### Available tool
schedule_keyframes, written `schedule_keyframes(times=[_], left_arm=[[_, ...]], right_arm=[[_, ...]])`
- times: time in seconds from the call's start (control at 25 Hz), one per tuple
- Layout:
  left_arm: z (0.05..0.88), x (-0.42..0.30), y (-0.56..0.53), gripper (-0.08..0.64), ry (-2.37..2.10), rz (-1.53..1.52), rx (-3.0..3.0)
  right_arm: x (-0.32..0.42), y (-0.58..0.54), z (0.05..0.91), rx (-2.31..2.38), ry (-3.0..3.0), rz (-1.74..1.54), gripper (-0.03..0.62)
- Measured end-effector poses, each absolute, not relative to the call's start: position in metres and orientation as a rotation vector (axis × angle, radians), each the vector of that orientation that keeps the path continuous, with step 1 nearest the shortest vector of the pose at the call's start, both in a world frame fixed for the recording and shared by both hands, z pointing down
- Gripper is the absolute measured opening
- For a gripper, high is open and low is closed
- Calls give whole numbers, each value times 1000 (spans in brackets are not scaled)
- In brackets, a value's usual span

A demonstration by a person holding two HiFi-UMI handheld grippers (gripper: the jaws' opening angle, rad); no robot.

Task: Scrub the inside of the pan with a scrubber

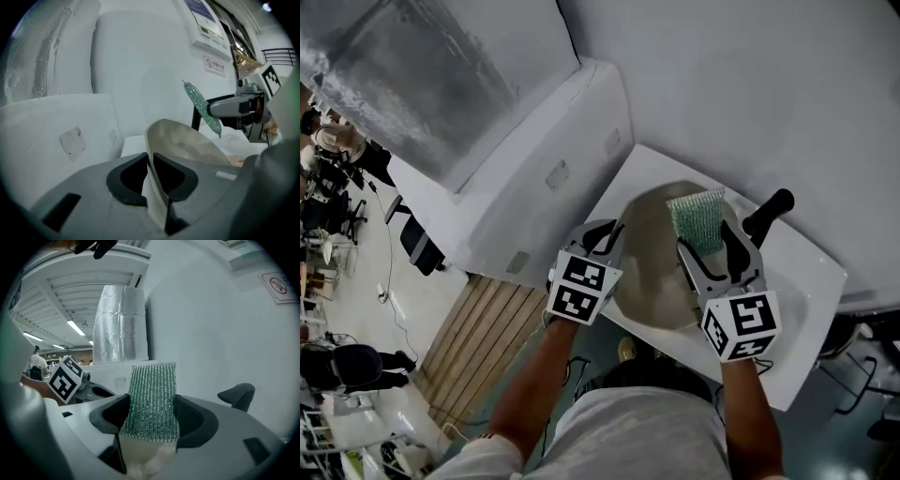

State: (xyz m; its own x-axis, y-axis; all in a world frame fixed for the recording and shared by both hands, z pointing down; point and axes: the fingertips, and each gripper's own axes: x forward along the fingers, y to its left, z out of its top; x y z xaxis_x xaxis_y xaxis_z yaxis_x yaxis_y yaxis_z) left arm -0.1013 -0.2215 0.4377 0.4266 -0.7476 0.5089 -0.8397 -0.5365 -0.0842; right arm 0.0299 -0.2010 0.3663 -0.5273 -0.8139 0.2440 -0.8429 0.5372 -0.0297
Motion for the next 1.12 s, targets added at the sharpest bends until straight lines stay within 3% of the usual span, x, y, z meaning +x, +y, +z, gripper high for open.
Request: schedule_keyframes(times=[1.12], left_arm=[[482,-127,-237,40,-1410,674,2338]], right_arm=[[-9,-245,464,1286,-2238,357,304]])
